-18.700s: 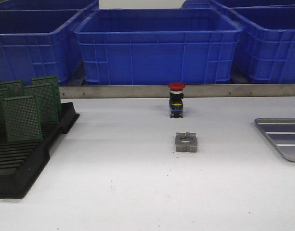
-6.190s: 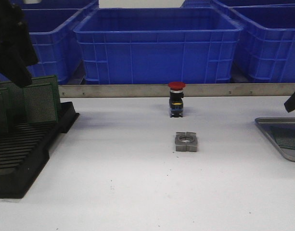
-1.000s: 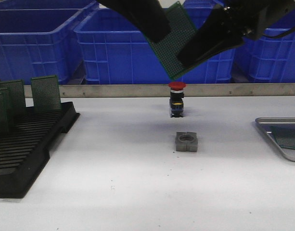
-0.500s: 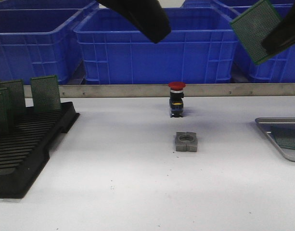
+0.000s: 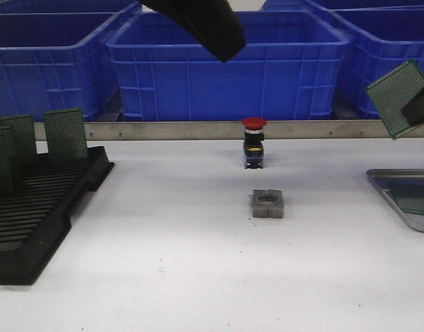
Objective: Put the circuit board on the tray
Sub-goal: 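Lower the board onto the tray and open the right gripper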
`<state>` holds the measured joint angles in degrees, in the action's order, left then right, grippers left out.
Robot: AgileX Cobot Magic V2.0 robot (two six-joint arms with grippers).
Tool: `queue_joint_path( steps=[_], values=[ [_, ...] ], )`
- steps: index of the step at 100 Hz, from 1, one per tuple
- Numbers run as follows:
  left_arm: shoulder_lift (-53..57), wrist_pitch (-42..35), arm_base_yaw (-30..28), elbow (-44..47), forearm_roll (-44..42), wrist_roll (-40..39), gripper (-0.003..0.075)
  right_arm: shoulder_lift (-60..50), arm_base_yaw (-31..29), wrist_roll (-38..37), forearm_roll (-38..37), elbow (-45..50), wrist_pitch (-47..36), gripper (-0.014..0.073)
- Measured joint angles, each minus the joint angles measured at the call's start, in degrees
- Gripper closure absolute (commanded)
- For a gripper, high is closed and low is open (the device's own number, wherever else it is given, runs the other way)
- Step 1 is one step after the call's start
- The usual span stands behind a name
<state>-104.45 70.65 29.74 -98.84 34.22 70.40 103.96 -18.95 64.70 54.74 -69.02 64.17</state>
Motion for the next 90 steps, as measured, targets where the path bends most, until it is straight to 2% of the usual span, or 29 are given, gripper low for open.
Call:
queue_joint_path(
  steps=[39,61,90],
  values=[
    [0.0,0.0,0.0,0.0,0.0,0.0,0.0079,7.5,-0.1,-11.5,-2.3,0.0,-3.0,0.0660],
    [0.0,0.0,0.0,0.0,0.0,0.0,0.0079,8.6,-2.4,-15.1,-2.3,0.0,-7.5,0.0660],
    [0.0,0.0,0.0,0.0,0.0,0.0,0.0079,8.6,-5.7,-18.6,-2.3,0.0,-8.3,0.0660]
  ],
)
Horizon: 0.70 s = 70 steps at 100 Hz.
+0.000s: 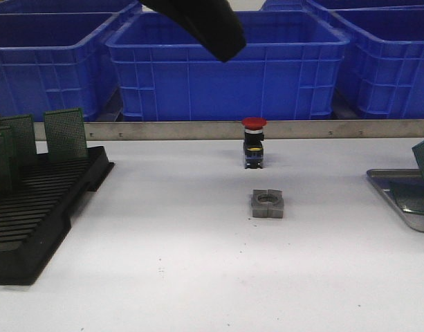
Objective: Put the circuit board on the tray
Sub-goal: 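Lower the board onto the tray and open the right gripper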
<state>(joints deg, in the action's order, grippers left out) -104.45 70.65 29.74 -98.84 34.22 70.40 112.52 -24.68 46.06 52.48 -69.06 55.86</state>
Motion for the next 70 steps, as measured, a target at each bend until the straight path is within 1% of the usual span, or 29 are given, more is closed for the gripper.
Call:
queue_joint_path(
  steps=[56,63,70],
  values=[
    [0.0,0.0,0.0,0.0,0.0,0.0,0.0079,1.0,0.0,-1.4,0.0,-0.1,1.6,0.0653],
    [0.0,0.0,0.0,0.0,0.0,0.0,0.0079,2.0,0.0,-1.4,0.0,-0.1,2.2,0.0612],
    [0.0,0.0,0.0,0.0,0.0,0.0,0.0079,2.9,0.0,-1.4,0.0,-0.1,2.6,0.0526]
  ],
)
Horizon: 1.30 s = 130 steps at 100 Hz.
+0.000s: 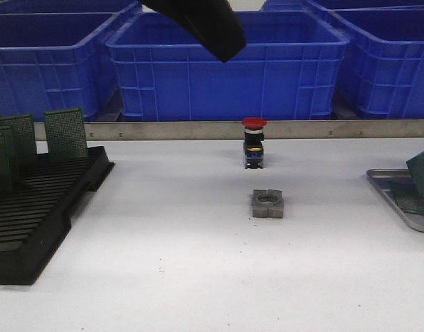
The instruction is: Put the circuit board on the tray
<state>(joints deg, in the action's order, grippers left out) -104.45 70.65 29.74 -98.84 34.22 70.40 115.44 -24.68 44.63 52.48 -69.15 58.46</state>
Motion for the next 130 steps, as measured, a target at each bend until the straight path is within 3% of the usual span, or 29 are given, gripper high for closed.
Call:
queue_joint_path(
  steps=[23,34,65,89,111,130],
  values=[
    [0.0,0.0,0.0,0.0,0.0,0.0,0.0079,0.6,0.0,-0.2,0.0,-0.6,0.4,0.0067],
    [0.0,0.0,0.0,0.0,0.0,0.0,0.0079,0.6,0.0,-0.2,0.0,-1.0,0.5,-0.0043],
    [0.0,0.0,0.0,0.0,0.4,-0.2,0.0080,-0.5,0.0,-0.2,0.0,-3.3,0.5,-0.0042],
    [2.0,-3.3,-0.7,0.0,0.9,-5.6,0.0080,-6.1,0.6,0.7,-0.2,-3.4,-1.6,-0.0042],
    [8.6,-8.8,-7.6,2.2,1.3,-10.6,0.0080,-15.8,5.4,2.9,-0.4,-2.7,-7.4,-0.0042],
    [18.1,-19.1,-15.8,12.6,2.8,-12.7,0.0080,-26.4,12.3,6.8,-0.4,1.6,-16.5,-0.0042]
  ],
)
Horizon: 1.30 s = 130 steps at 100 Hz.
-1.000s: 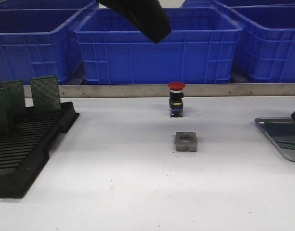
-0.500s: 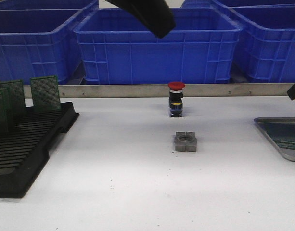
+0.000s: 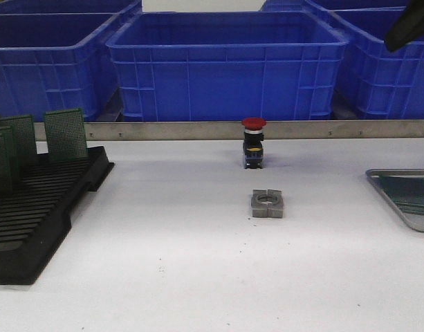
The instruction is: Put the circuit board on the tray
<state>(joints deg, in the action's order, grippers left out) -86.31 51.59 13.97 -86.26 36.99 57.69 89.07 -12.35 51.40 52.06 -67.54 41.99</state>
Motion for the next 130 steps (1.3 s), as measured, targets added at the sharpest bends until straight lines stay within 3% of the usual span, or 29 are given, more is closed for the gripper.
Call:
queue_joint_path(
  steps=[27,58,94,130],
  values=[
    [17.2,-18.3,-10.3,20.6,6.8,-0.3,0.0080,-15.2,8.6,7.2,0.2,11.1,-14.9,-0.0042],
    [38.3,-34.7,-11.6,43.5,9.3,-0.5,0.0080,-32.8,9.5,8.1,0.6,26.1,-27.5,-0.0042],
    [59.0,-41.9,-11.7,61.3,12.0,-0.5,0.0080,-57.1,9.5,8.3,1.0,39.7,-33.3,-0.0042],
    [64.6,-42.5,-11.7,65.3,12.8,-0.5,0.0080,-69.6,9.5,8.3,1.4,47.1,-32.9,-0.0042]
  ],
)
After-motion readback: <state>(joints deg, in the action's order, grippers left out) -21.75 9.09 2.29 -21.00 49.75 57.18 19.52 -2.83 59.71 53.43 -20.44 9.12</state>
